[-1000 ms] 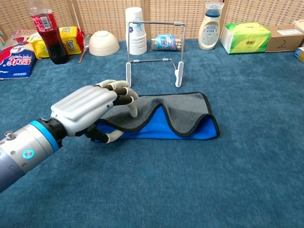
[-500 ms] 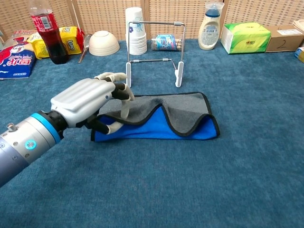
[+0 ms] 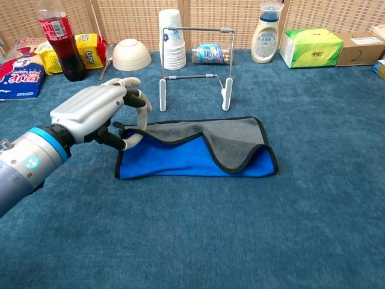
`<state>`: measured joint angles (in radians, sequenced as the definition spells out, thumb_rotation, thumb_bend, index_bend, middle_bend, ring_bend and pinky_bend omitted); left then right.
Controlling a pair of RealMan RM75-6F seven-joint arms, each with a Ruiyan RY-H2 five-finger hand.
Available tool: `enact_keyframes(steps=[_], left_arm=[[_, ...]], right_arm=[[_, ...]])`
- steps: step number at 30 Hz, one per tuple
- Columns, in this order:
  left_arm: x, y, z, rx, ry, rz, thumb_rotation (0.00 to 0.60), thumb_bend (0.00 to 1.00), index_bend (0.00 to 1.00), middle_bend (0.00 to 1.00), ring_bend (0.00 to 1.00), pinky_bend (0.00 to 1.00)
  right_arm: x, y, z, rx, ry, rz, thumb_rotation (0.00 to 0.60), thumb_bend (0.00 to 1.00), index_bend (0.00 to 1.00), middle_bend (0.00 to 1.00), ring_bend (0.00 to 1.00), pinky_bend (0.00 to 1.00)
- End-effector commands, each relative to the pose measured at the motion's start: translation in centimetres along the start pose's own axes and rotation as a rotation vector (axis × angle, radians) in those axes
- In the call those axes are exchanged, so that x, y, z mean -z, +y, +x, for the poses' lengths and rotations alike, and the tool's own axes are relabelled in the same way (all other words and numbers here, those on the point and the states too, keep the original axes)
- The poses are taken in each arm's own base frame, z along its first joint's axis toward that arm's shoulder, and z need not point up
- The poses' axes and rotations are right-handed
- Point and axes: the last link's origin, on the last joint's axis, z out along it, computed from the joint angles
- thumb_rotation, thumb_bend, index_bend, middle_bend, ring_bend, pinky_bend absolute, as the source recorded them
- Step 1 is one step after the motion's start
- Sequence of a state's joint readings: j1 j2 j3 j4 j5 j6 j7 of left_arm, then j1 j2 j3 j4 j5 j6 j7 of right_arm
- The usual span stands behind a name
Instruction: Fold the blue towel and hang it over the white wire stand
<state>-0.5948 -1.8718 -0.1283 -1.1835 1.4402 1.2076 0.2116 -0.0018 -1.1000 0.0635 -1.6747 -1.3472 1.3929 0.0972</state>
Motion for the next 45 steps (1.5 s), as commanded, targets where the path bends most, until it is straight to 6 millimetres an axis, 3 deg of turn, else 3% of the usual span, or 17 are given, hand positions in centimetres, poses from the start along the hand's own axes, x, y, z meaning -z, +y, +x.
enact_keyframes(steps=[1,14,34,45], left_arm=[[-0.7,-0.5,0.0,0.005,0.002,0.018,0.6,0.3,0.59,0.32,0.07,0.0],[-2.7,-1.6,-0.3,0.0,0.015,0.06,0.6,0.3,0.58,0.32,0.07,0.0],[-2.7,-3.4,-1.0,-0.051,0.011,0.113,0.6,0.3,0.54,0.28,0.05,0.0],[-2.5,-3.6,-1.3,-0.055,0.01,0.117,0.6,0.3,0.32,0.18,0.0,0.0]], right_arm=[[0.0,-0.1,0.0,0.001,-0.002,0.001,0.6,0.36,0.08,0.12,0.04,0.0],[0.1,0.0,0.2,0.003,0.004,-0.005,0.6,0.36,0.07,0.12,0.04,0.0],[0.2,-0.1,0.2,0.004,0.005,-0.005,0.6,0.36,0.07,0.12,0.04,0.0],[0.2,-0.2,0.3,0.005,0.004,-0.004,0.6,0.36,0.07,0.12,0.04,0.0]])
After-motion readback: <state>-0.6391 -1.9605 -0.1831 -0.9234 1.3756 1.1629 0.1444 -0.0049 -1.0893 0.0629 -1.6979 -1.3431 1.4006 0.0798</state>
